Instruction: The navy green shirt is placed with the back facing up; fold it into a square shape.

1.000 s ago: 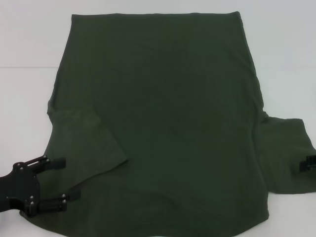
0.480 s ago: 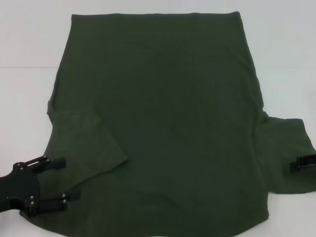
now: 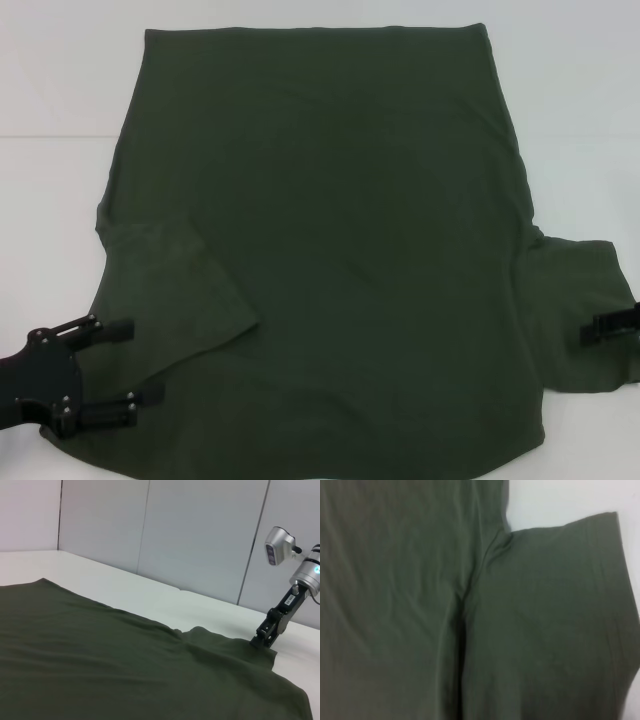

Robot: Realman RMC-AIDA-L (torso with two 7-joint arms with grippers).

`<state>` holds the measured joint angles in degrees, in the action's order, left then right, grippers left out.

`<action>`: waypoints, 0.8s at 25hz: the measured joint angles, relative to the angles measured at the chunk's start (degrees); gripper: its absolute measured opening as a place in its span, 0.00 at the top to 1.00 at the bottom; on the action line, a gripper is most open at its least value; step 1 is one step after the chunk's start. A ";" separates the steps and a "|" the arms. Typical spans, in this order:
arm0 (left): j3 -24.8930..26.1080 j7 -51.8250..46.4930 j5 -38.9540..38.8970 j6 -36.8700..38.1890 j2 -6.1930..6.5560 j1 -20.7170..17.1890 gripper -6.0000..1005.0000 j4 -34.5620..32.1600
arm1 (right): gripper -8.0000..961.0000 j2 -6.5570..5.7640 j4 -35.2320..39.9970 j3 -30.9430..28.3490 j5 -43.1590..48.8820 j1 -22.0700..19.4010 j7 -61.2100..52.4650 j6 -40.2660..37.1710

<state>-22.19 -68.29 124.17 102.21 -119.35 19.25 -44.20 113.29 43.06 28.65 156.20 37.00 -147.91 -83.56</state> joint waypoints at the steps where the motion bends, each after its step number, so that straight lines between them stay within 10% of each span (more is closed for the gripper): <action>1: 0.01 0.00 0.00 0.00 0.00 0.00 0.10 0.00 | 0.16 0.04 0.08 0.43 0.03 -0.03 0.00 0.14; 20: 0.73 0.00 -0.16 -0.09 0.05 0.16 0.10 0.00 | 0.62 0.07 0.57 3.26 0.25 0.12 -0.35 1.77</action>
<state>-21.46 -68.29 124.01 102.12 -119.30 19.40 -44.21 113.36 43.62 31.90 156.45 37.12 -148.26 -81.79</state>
